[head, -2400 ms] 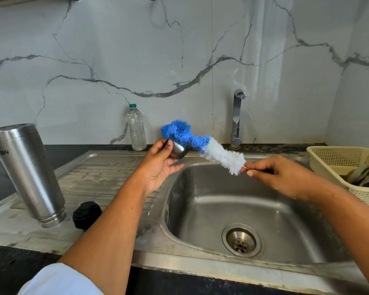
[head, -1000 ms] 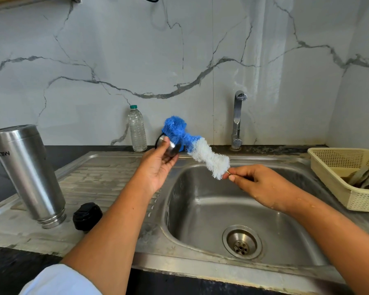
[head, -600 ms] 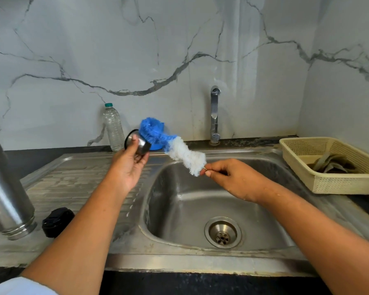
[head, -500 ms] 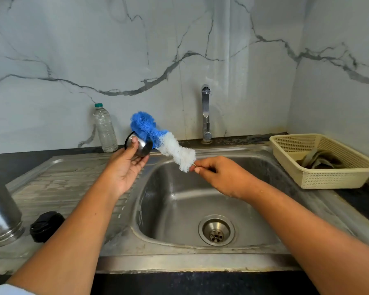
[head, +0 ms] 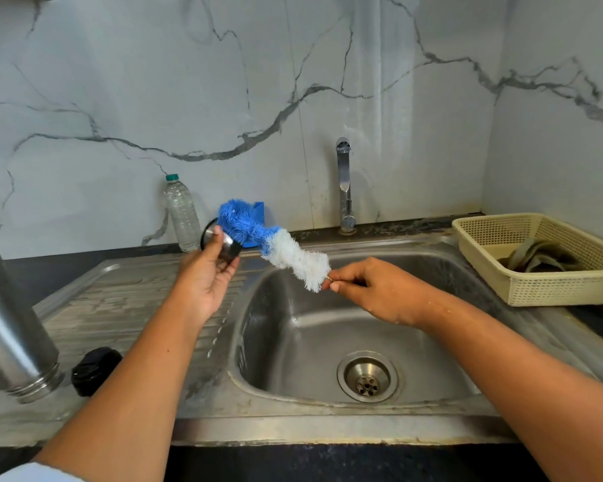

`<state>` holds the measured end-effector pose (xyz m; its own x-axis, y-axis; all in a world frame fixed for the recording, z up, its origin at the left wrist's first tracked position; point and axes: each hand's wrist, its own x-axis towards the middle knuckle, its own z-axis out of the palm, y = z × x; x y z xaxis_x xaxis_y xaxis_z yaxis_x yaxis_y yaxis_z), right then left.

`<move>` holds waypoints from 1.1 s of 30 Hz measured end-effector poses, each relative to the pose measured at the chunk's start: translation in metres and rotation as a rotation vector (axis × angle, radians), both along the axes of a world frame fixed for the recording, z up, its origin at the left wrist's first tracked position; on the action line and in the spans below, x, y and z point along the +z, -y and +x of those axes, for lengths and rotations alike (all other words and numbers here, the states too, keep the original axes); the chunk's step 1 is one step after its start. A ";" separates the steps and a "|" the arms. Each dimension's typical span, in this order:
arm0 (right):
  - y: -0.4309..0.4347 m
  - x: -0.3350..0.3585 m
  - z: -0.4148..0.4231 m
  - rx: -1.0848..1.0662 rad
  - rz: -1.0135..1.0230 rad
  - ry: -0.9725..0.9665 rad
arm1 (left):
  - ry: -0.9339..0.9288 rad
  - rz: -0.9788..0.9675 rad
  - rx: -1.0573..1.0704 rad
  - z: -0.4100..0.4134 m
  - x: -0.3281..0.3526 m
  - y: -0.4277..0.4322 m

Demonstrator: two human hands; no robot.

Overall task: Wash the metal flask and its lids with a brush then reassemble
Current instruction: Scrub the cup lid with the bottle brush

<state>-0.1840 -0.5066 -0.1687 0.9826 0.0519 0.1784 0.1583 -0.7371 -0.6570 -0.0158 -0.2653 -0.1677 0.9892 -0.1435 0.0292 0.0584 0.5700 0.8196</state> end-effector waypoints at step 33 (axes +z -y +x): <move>-0.001 -0.012 0.008 0.016 0.087 0.017 | 0.012 -0.025 -0.103 -0.012 0.004 0.001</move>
